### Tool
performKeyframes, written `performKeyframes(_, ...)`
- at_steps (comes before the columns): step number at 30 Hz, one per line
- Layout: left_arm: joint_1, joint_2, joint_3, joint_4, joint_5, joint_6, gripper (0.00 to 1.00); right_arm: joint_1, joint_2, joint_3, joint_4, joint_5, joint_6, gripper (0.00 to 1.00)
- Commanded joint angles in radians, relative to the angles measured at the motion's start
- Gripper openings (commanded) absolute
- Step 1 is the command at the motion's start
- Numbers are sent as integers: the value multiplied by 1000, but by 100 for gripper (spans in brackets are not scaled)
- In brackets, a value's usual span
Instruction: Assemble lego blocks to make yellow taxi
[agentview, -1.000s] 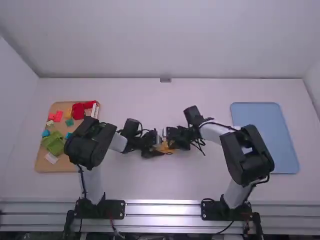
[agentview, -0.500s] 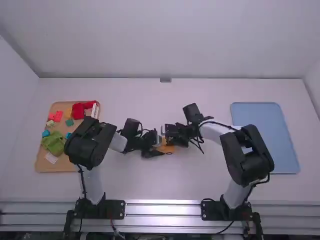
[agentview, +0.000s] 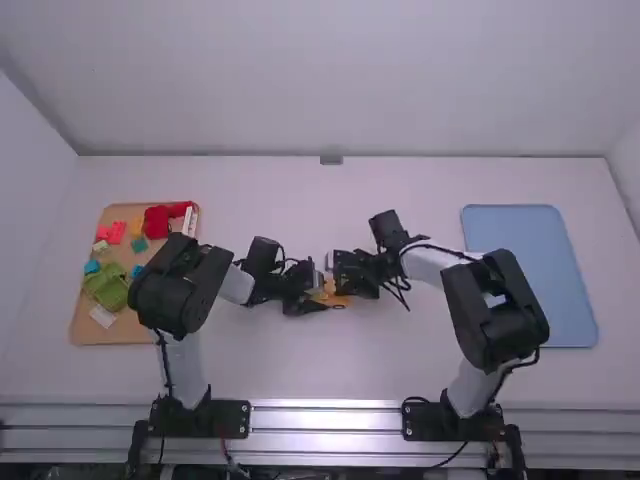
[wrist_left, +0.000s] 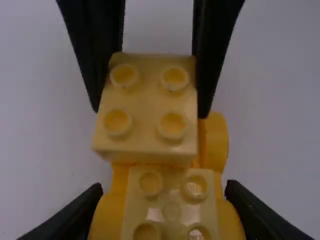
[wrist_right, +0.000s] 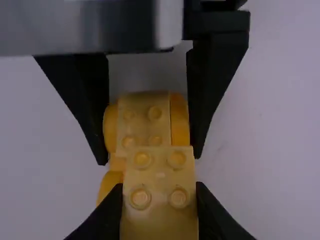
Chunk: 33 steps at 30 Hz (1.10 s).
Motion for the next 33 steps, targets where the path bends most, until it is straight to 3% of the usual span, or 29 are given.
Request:
performKeyframes(1, 4, 12, -7, -11, -53, 18, 41, -9, -3, -13, 2, -35, -12, 0)
performKeyframes(17, 4, 12, -7, -9, -49, 18, 41, -10, -3, -91, 142, 32, 55, 0)
performKeyframes(33, 4, 12, -6, -4, -53, 18, 41, 7, -27, -47, 34, 16, 6, 0)
